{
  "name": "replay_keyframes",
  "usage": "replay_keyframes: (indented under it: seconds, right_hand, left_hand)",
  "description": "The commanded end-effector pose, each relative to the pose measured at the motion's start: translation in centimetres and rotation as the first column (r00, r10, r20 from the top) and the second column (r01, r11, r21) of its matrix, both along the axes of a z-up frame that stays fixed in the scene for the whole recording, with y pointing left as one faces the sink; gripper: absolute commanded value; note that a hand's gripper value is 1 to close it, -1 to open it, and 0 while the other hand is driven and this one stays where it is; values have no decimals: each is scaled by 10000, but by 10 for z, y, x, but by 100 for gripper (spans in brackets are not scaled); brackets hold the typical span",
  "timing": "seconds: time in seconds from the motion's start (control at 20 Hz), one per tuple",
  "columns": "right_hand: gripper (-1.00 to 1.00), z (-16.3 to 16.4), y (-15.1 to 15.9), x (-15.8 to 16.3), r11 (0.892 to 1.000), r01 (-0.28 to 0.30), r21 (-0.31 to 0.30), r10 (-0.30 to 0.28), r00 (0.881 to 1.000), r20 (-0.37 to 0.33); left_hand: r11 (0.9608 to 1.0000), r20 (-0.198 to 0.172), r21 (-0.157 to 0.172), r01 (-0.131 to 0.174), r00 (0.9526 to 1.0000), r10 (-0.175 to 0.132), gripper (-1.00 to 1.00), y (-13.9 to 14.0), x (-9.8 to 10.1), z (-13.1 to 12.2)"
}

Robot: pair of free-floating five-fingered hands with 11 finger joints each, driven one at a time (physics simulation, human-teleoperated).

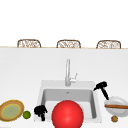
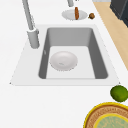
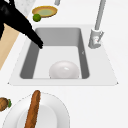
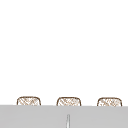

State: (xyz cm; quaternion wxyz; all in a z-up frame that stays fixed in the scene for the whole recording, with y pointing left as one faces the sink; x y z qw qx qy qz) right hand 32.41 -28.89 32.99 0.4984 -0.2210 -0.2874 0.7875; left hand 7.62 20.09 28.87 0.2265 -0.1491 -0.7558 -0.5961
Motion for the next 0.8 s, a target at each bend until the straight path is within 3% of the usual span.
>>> replay_keyframes:
  seconds: [0.0, 0.05, 0.1, 0.2, 0.75]
  right_hand:
    - [-100, 0, 0, 0, 10000, 0, 1, 0, 10000, -31]
    - [-100, -1, -1, -1, 10000, 6, -25, -7, 10000, -82]
    - [-100, -1, -12, -6, 9975, 641, 310, -641, 9979, -27]
    - [-100, -1, -8, -2, 9926, 1157, 382, -1156, 9933, -31]
    - [-100, 2, -14, -11, 9812, 1915, -248, -1912, 9815, 119]
  left_hand:
    - [10000, 0, 0, 0, 10000, 0, 0, 0, 0, 0]
    - [10000, 0, 0, 0, 10000, 0, 0, 0, 0, 0]
    - [10000, 0, 0, 0, 10000, 0, 0, 0, 0, 0]
    - [10000, 0, 0, 0, 10000, 0, 0, 0, 0, 0]
    - [10000, 0, 0, 0, 10000, 0, 0, 0, 0, 0]
